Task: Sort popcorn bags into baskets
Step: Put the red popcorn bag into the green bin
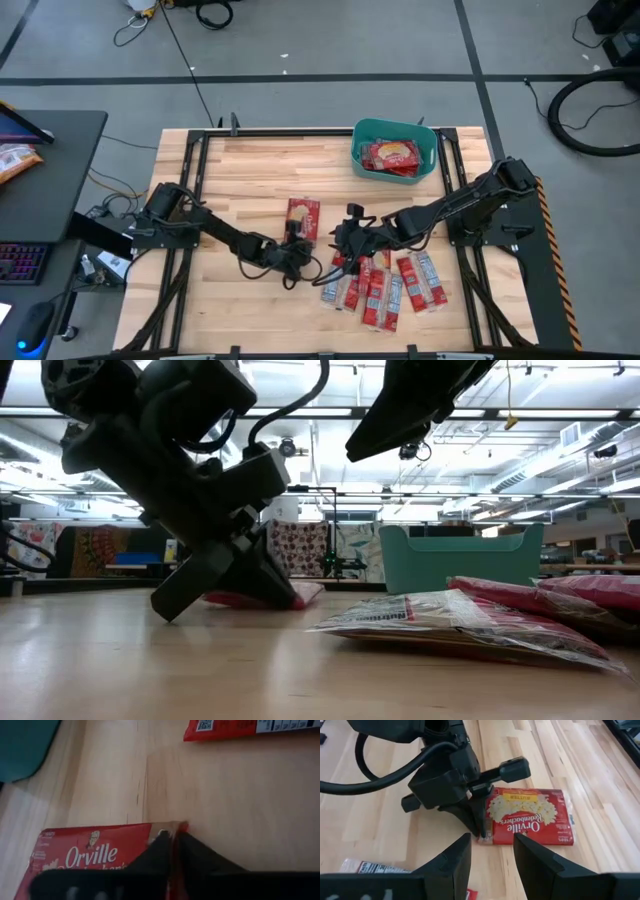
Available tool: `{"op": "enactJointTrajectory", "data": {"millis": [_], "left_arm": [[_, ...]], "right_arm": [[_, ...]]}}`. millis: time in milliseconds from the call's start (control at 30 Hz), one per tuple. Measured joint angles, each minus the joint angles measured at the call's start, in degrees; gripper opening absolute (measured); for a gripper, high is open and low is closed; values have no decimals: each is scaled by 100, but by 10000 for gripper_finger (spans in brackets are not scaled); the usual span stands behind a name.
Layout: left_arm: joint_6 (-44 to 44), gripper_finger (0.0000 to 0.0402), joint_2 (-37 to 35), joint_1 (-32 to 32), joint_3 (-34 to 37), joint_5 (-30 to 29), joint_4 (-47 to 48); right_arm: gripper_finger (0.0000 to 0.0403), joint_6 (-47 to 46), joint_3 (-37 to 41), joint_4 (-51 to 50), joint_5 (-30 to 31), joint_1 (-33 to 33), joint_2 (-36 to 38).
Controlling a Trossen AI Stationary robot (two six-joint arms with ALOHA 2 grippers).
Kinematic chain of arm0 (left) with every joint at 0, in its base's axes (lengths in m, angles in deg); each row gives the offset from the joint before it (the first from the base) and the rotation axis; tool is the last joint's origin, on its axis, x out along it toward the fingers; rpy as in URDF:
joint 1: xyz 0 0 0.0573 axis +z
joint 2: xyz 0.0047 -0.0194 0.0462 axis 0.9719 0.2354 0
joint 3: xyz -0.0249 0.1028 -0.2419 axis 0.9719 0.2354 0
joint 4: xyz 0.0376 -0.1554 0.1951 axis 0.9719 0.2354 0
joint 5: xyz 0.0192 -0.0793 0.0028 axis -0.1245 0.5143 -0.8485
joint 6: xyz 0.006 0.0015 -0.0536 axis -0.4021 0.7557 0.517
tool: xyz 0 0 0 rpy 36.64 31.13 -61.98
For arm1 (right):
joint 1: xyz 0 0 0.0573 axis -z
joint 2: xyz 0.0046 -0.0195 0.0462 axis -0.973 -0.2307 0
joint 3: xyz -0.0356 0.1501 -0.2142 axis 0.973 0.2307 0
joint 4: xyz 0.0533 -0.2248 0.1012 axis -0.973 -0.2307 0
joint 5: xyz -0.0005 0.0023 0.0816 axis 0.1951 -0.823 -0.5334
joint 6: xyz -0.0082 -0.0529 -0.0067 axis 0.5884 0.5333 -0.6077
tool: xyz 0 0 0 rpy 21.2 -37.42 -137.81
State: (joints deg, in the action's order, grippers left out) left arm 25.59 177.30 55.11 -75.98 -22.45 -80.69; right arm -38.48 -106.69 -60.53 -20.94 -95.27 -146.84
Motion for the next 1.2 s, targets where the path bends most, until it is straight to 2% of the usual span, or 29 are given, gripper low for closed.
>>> {"op": "enactJointTrajectory", "data": {"millis": [100, 233, 467, 633, 767, 1000, 1200], "left_arm": [[-176, 9, -148, -3, -73, 7, 310], [-295, 9, -558, -9, -85, 32, 868], [-398, 6, -1499, -15, -114, 42, 1098], [-646, 6, -2156, -16, -124, 40, 994], [-777, 6, -2550, -11, -124, 265, 888], [-1030, 6, -2802, -26, -131, 487, 334], [-1517, 6, -2813, -36, -135, 651, -333]], "right_arm": [[152, 73, 0, 8, -27, -14, 0], [152, 271, 0, 23, -29, -100, 0], [156, 1044, -2, 469, -14, -244, -202], [169, 1448, -2, 635, 217, -247, -225], [189, 1595, -2, 905, 256, -213, -255], [223, 1508, -2, 1087, 263, -113, -405], [218, 1496, -2, 1220, 295, -85, -396]]}}
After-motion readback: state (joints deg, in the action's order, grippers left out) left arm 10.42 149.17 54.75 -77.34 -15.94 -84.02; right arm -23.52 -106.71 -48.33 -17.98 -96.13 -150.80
